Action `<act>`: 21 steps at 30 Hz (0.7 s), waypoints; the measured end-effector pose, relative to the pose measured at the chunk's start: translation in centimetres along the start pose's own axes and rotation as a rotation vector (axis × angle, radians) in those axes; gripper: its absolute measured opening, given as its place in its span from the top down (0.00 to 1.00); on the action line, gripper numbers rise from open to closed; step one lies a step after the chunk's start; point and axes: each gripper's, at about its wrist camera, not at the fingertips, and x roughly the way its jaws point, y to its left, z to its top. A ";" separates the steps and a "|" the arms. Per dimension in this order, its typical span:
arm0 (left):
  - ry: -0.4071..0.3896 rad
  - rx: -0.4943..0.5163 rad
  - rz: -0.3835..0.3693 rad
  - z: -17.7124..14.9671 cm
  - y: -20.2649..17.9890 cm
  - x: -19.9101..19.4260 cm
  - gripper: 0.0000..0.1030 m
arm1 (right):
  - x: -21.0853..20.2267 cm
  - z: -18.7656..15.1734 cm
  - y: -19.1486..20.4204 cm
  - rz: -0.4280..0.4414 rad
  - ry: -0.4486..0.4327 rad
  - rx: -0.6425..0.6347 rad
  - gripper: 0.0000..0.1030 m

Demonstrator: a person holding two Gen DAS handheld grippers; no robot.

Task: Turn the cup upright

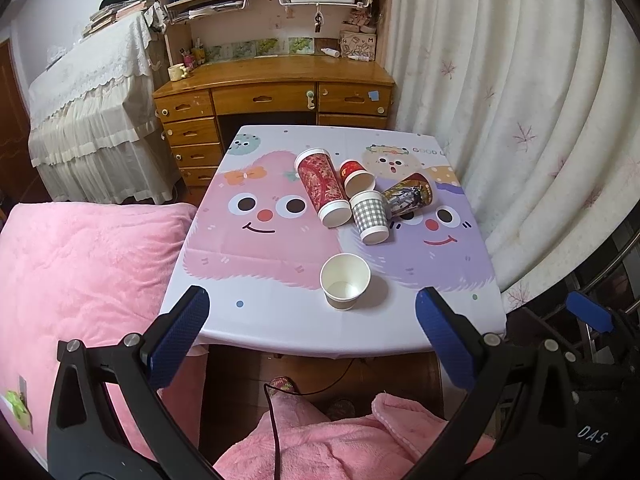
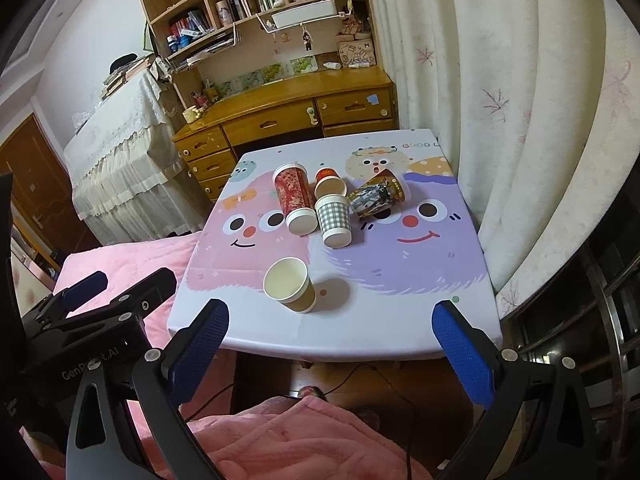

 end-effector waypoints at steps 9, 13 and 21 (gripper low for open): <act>0.002 0.000 0.004 -0.2 0.8 0.1 0.01 | 0.2 0.0 0.2 0.001 0.008 -0.001 0.00; 0.001 0.000 0.007 -0.3 1.1 0.2 0.01 | 0.2 0.0 0.3 0.001 0.008 -0.002 0.00; 0.000 -0.001 0.006 -0.4 1.3 0.2 0.01 | 0.2 0.0 0.3 0.001 0.009 -0.003 0.00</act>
